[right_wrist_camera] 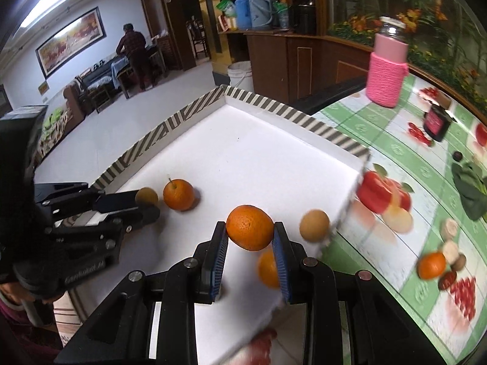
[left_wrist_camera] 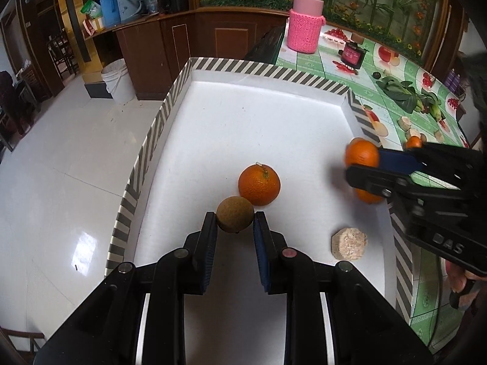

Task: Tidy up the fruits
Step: 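Carry the brown fruit in the left gripper into the tray while the right carries the orange, then open the left gripper to drop the brown fruit while the right gripper drops the orange, then move both grippers back from the tray toward the fruits on the table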

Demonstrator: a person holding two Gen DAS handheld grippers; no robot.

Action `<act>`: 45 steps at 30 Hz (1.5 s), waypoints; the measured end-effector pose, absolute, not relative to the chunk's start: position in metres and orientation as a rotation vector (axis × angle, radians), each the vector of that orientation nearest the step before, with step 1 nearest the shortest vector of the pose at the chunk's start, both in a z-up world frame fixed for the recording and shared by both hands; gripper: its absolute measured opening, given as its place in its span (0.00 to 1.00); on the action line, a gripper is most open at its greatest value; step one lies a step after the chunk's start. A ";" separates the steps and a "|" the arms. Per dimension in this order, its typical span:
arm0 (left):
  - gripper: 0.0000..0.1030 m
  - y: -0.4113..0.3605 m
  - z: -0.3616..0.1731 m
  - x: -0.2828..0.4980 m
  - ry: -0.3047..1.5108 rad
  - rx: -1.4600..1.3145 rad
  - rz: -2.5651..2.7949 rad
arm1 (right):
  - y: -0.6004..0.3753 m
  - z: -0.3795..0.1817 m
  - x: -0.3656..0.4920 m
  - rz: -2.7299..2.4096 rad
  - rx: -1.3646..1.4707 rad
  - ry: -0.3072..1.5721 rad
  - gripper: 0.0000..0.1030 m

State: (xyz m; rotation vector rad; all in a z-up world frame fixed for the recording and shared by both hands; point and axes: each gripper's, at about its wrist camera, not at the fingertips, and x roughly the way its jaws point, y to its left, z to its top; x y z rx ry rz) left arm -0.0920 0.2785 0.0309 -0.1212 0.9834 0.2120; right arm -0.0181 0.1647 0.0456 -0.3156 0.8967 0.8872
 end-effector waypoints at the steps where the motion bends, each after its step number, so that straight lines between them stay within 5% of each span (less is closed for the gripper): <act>1: 0.21 0.278 0.031 -0.091 0.987 -0.113 0.217 | 0.168 0.044 -0.015 0.887 -0.320 0.901 0.29; 17: 0.21 0.277 0.025 -0.089 1.019 -0.103 0.270 | 0.179 0.029 -0.007 0.880 -0.326 0.937 0.34; 19: 0.26 0.278 0.025 -0.090 1.022 -0.106 0.280 | 0.174 0.034 -0.010 0.879 -0.315 0.928 0.38; 21: 0.46 0.278 0.027 -0.090 1.017 -0.114 0.288 | 0.166 0.041 -0.014 0.875 -0.301 0.915 0.41; 23: 0.55 0.277 0.030 -0.092 1.002 -0.119 0.295 | 0.157 0.049 -0.020 0.874 -0.288 0.897 0.46; 34: 0.62 0.246 0.049 -0.092 0.933 -0.091 0.271 | 0.091 0.078 -0.031 0.798 -0.195 0.834 0.67; 45: 0.65 0.195 0.063 -0.082 0.893 -0.078 0.165 | 0.014 0.085 -0.037 0.663 -0.166 0.815 0.76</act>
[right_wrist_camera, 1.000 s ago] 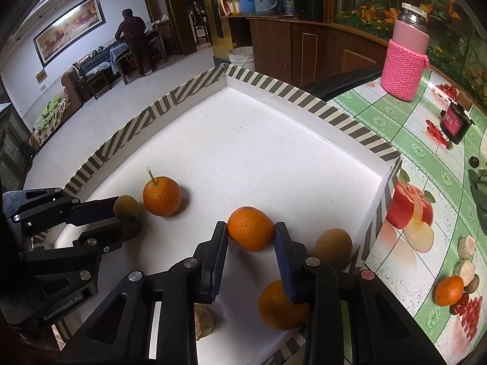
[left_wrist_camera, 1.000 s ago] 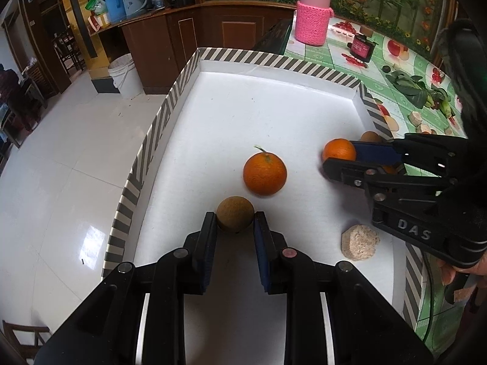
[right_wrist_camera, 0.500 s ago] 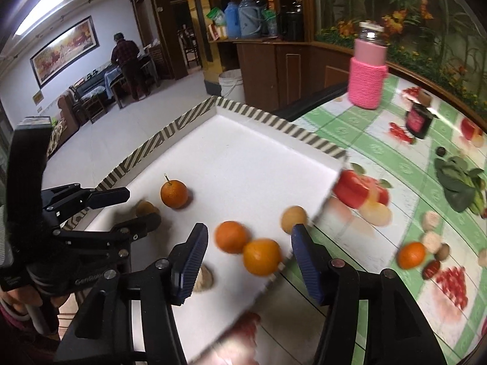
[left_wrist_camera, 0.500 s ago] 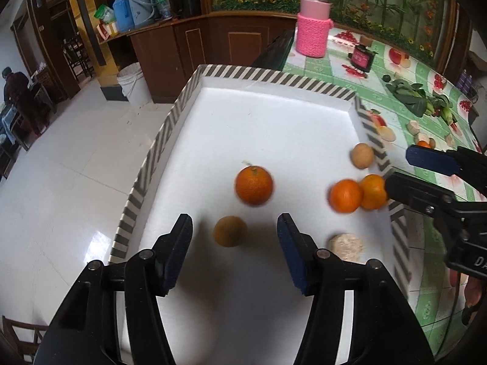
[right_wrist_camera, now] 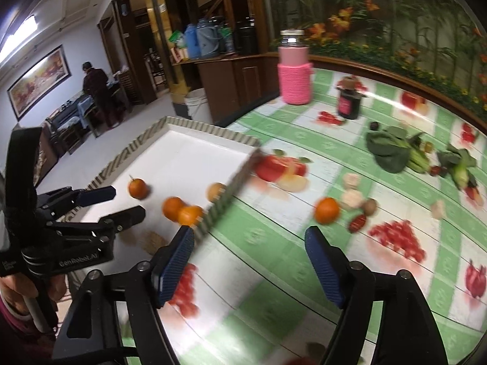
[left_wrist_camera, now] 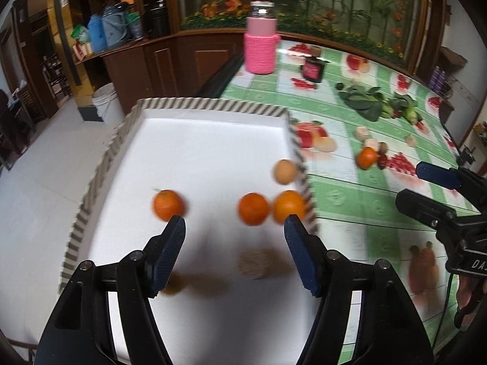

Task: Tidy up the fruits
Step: 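Move both grippers back from the tray toward the fruits on the table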

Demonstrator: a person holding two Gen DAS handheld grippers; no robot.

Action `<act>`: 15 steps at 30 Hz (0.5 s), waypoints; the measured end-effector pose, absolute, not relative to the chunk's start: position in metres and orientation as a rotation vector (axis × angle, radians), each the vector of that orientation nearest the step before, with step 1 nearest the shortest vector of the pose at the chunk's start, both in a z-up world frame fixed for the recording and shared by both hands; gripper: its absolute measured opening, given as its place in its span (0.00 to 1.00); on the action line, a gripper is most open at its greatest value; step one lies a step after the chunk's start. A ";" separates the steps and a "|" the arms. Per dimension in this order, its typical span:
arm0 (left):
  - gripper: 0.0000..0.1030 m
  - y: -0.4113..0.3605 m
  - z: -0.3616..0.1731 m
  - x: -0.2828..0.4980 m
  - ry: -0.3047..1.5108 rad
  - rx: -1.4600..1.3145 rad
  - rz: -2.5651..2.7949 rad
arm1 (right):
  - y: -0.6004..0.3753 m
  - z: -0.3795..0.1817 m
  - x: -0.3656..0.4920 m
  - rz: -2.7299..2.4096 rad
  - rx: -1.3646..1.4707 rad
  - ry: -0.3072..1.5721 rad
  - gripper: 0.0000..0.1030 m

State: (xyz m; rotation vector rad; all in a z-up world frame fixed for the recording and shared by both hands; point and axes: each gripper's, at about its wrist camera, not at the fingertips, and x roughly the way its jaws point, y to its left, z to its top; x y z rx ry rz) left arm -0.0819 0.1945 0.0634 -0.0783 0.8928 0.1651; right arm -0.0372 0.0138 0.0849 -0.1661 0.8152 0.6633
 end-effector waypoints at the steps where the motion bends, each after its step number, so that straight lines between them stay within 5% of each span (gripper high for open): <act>1: 0.65 0.189 0.064 -0.080 0.893 -0.078 0.151 | 0.008 0.084 -0.037 0.651 -0.171 0.815 0.76; 15: 0.65 0.109 0.068 -0.040 0.930 -0.037 -0.095 | -0.082 0.070 -0.018 0.516 -0.122 0.852 0.75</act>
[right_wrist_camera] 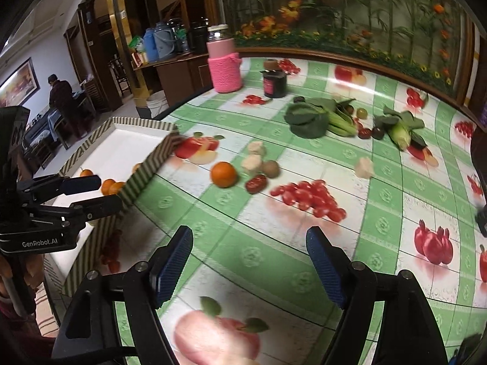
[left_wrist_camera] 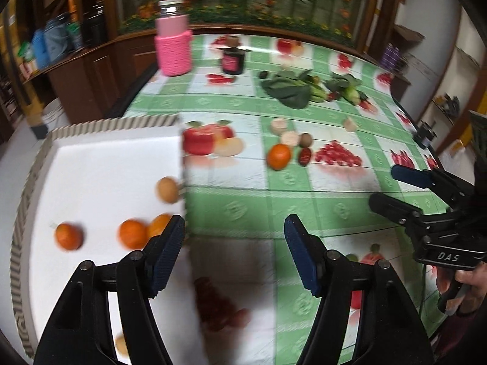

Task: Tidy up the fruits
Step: 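Move both grippers back from the tray toward the fruits on the table, then close the left gripper on an orange while the right gripper grasps a red date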

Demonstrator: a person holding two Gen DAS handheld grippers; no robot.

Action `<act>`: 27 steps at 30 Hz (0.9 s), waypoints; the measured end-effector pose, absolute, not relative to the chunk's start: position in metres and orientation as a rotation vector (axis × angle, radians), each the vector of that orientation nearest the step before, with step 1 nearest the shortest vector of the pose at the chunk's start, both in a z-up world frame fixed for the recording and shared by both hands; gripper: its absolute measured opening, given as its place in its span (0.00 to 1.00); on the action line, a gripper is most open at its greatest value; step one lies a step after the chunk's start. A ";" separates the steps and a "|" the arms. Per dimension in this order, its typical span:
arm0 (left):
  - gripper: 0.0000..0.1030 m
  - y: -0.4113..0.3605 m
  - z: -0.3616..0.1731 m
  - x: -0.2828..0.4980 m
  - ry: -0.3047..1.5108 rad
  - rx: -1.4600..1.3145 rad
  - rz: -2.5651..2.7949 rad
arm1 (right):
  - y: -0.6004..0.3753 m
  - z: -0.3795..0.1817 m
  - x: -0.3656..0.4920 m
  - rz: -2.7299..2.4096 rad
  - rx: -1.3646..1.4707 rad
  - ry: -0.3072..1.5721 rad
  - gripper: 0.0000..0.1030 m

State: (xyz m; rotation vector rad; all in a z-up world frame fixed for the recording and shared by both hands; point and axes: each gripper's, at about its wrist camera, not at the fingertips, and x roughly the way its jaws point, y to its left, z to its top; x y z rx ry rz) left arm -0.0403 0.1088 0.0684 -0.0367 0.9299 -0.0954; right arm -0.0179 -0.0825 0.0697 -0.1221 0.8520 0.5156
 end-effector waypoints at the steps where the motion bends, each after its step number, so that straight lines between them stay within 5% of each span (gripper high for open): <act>1: 0.65 0.105 0.068 -0.036 0.933 -0.028 -0.106 | -0.085 0.067 -0.013 0.512 -0.115 0.863 0.74; 8: 0.65 0.085 0.057 -0.001 0.983 0.062 -0.151 | -0.070 0.049 0.021 0.557 -0.134 0.903 0.53; 16: 0.65 0.093 0.052 0.021 0.999 0.082 -0.147 | -0.036 0.023 0.064 0.620 -0.226 0.948 0.46; 20: 0.65 0.091 0.048 0.033 1.010 0.101 -0.152 | -0.026 0.014 0.076 0.635 -0.273 0.934 0.29; 27: 0.65 0.076 0.039 0.049 1.021 0.131 -0.176 | -0.041 0.019 0.069 0.613 -0.247 0.927 0.29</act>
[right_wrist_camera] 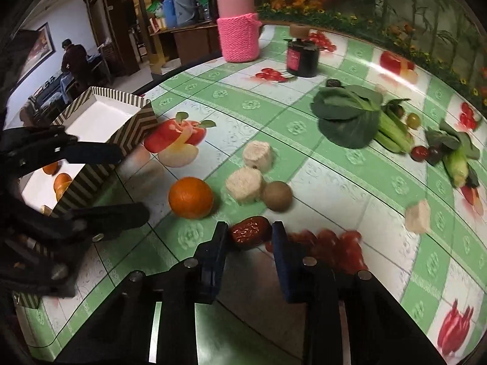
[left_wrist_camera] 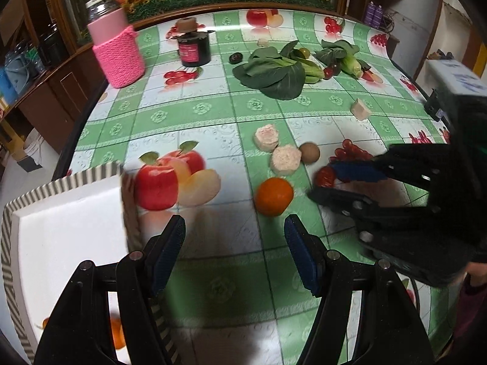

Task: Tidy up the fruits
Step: 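Close the left gripper on an orange while the right gripper grasps a red date, then carry the orange in the left gripper into the tray while the right carries the date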

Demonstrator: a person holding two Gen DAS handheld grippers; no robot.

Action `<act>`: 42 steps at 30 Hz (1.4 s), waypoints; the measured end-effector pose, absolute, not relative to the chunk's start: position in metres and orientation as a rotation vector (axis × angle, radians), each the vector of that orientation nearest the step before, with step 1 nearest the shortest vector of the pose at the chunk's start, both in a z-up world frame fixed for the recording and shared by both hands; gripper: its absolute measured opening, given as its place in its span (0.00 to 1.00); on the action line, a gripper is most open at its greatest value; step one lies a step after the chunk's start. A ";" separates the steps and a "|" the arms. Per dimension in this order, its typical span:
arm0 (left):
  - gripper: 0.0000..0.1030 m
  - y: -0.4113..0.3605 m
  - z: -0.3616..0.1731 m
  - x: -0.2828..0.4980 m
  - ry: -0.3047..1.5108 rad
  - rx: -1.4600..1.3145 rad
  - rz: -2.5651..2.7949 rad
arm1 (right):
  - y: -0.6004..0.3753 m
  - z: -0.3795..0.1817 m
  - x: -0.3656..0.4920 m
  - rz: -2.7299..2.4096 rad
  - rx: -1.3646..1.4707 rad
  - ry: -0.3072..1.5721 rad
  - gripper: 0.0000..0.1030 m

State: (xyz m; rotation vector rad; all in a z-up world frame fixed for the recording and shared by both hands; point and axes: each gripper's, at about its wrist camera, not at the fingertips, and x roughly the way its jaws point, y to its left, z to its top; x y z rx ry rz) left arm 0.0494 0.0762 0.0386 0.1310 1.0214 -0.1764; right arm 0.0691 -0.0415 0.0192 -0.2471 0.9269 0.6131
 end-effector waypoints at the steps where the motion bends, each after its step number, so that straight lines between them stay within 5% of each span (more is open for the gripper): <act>1: 0.65 0.072 0.037 0.052 1.022 0.136 -0.186 | -0.049 0.021 0.066 0.601 -0.227 0.923 0.29; 7: 0.63 0.054 0.026 0.066 1.038 0.179 -0.209 | -0.077 0.023 0.056 0.574 -0.134 0.941 0.29; 8: 0.57 0.053 0.024 0.067 1.039 0.187 -0.206 | -0.080 0.020 0.055 0.572 -0.118 0.951 0.29; 9: 0.35 0.052 0.022 0.068 1.041 0.189 -0.209 | -0.082 0.019 0.054 0.568 -0.112 0.957 0.29; 10: 0.24 0.051 0.021 0.070 1.054 0.156 -0.252 | -0.083 0.018 0.053 0.566 -0.106 0.962 0.29; 42: 0.24 0.109 0.064 -0.044 0.911 0.047 -0.036 | -0.029 0.053 -0.032 0.648 -0.106 0.894 0.29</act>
